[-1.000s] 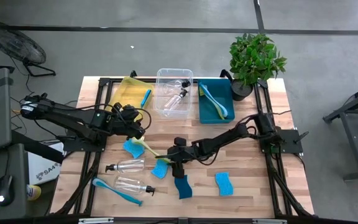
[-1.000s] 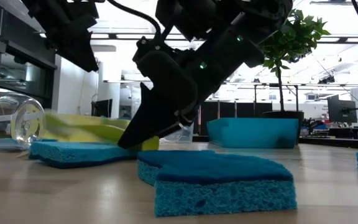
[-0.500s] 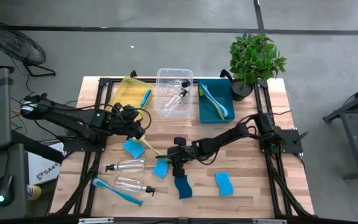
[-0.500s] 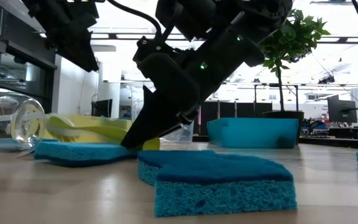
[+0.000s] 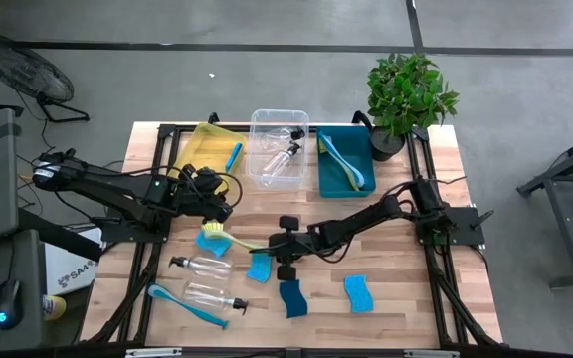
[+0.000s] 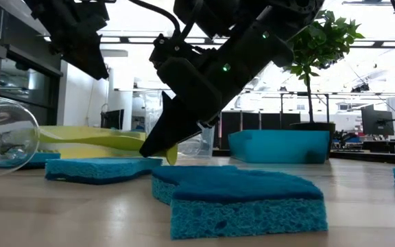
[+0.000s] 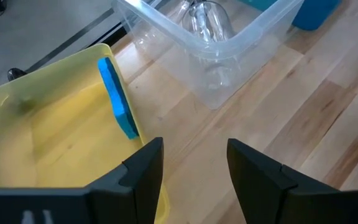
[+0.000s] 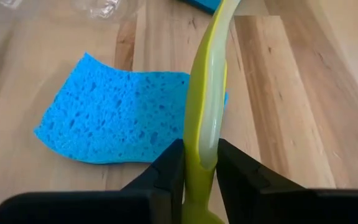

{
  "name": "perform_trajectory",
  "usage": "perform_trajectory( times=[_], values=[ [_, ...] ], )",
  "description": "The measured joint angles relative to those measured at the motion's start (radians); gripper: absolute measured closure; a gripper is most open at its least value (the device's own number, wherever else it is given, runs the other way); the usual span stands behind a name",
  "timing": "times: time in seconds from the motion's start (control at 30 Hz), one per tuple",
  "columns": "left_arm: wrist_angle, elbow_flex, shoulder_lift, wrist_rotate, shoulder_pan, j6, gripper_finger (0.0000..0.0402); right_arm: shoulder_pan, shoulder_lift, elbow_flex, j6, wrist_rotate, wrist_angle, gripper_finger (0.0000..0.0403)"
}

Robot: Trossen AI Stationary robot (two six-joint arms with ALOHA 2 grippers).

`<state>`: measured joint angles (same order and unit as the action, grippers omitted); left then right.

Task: Pick & Place Kitchen Sink Supplies
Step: Put the yellow dish brush into the blue bin

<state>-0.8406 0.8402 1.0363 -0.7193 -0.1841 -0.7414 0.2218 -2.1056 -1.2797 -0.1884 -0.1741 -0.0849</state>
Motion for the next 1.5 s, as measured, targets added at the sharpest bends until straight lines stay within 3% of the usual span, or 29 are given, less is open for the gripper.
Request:
perform_trajectory(
  times=[0.53,0.77,1.07,1.17,1.5],
  values=[
    [0.000,0.000,0.000,0.001,0.000,-0.005,0.0228,0.002,0.029,0.000,0.039,-0.026,0.013,0.0341],
    [-0.001,0.000,0.000,0.001,0.000,-0.005,0.0228,0.002,0.127,0.000,0.094,-0.156,0.133,0.0342],
    [-0.008,0.000,0.000,-0.029,0.000,-0.008,0.0228,0.009,0.229,0.023,0.017,-0.415,0.489,0.0342],
    [-0.008,0.000,0.000,-0.033,0.000,-0.012,0.0228,0.027,0.273,0.096,0.009,-0.429,0.439,0.0342],
    [-0.007,0.000,0.000,-0.044,0.000,-0.023,0.0228,0.115,0.560,0.428,0.055,-0.415,0.040,0.0342]
  ],
)
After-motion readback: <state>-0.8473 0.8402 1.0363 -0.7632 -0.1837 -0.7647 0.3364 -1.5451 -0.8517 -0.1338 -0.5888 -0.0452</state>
